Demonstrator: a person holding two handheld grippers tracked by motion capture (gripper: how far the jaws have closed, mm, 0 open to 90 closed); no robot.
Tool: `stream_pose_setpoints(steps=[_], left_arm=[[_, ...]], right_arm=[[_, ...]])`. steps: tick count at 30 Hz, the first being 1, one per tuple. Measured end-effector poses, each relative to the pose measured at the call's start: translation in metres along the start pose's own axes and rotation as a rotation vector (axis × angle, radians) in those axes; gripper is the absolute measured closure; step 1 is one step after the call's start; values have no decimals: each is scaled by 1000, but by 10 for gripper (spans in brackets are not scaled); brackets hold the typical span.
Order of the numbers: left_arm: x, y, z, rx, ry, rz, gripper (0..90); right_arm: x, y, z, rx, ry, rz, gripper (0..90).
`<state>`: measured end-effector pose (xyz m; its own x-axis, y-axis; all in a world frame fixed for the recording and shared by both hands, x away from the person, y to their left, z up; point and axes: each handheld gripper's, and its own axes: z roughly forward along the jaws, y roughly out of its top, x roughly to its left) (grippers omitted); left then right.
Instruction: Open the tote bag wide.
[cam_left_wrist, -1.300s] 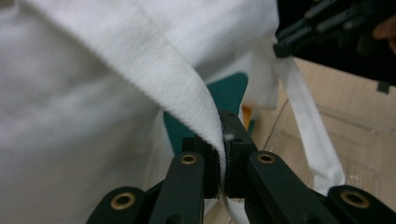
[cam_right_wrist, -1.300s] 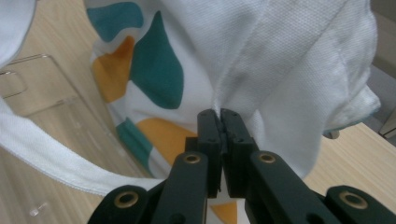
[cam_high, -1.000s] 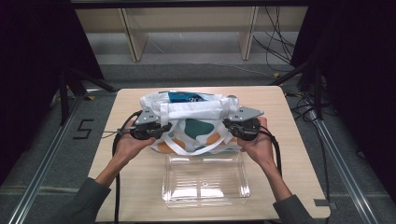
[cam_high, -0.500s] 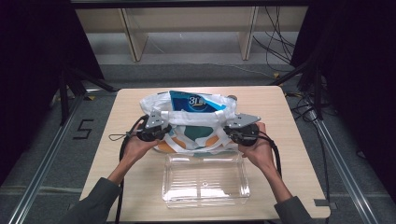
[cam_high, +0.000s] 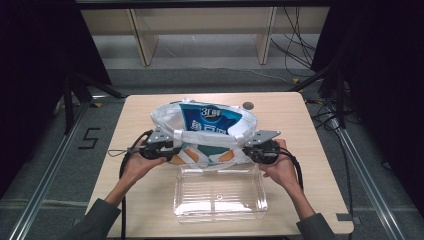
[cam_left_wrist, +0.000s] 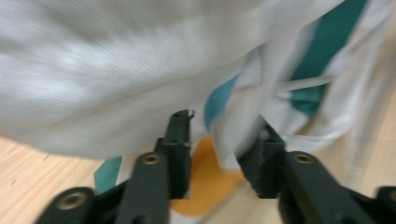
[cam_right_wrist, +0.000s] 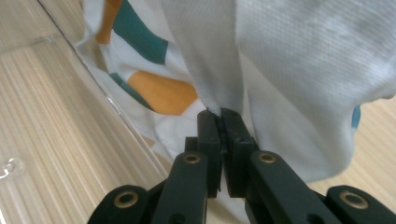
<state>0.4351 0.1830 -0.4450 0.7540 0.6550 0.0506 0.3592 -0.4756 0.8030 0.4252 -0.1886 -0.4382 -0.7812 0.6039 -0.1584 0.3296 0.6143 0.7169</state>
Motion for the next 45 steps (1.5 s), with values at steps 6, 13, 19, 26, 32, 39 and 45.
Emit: stream_pose_setpoints(steps=[6,13,19,26,32,39,45], left_arm=[[-5,27,-47,-37,-3,24,510],[-2,49,-65,-94,14,5,612],[16,64,-48,-178,48,-90,815],[18,52,-18,-129,8,-106,870],[14,31,3,-115,-35,-110,875],[2,11,31,-64,-45,-130,888],[-1,0,50,-9,-71,-100,893]], right_arm=[[2,-2,-5,-16,15,22,819],[4,6,-37,-79,12,76,631],[-5,31,-86,-253,-32,109,799],[-7,62,-60,-261,-22,80,864],[-1,45,-34,-108,-42,9,900],[-13,26,-11,-42,-4,34,900],[-17,2,22,75,14,67,900]])
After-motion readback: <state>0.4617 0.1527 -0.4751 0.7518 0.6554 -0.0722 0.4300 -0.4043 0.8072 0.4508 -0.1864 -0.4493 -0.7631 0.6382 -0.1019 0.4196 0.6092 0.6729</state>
